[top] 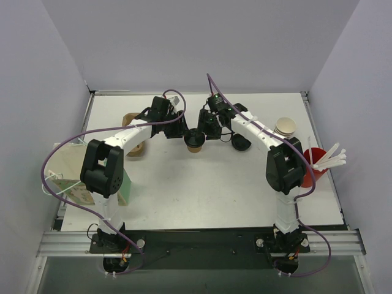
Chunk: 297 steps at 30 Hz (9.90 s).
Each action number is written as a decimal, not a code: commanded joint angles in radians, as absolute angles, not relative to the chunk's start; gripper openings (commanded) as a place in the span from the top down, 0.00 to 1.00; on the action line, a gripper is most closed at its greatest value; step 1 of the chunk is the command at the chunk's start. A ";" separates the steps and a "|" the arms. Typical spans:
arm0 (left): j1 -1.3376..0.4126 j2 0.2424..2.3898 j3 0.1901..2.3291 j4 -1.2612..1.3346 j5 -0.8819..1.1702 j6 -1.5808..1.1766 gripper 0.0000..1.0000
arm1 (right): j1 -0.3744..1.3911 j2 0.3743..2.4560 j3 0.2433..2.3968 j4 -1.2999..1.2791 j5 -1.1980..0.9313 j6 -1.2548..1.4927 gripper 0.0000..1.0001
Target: Pack the takeout coffee
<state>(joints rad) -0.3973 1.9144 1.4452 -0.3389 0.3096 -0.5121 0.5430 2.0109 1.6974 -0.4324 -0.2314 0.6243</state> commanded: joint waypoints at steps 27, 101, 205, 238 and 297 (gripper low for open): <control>-0.399 1.983 1.528 -0.360 0.209 -0.515 0.43 | 0.531 2.043 1.634 -0.434 -0.201 0.626 0.65; -0.431 2.005 1.681 -0.431 0.272 -0.494 0.42 | 0.483 2.002 1.641 -0.264 -0.288 0.630 0.57; -0.407 1.855 1.462 -0.359 0.245 -0.515 0.46 | 0.483 1.956 1.424 -0.051 -0.322 0.730 0.69; -0.437 1.953 1.591 -0.543 0.101 -0.434 0.46 | 0.423 1.905 1.381 0.132 -0.475 0.798 0.59; -0.408 1.901 1.620 -0.491 0.202 -0.480 0.46 | 0.448 2.052 1.486 -0.141 -0.364 0.752 0.80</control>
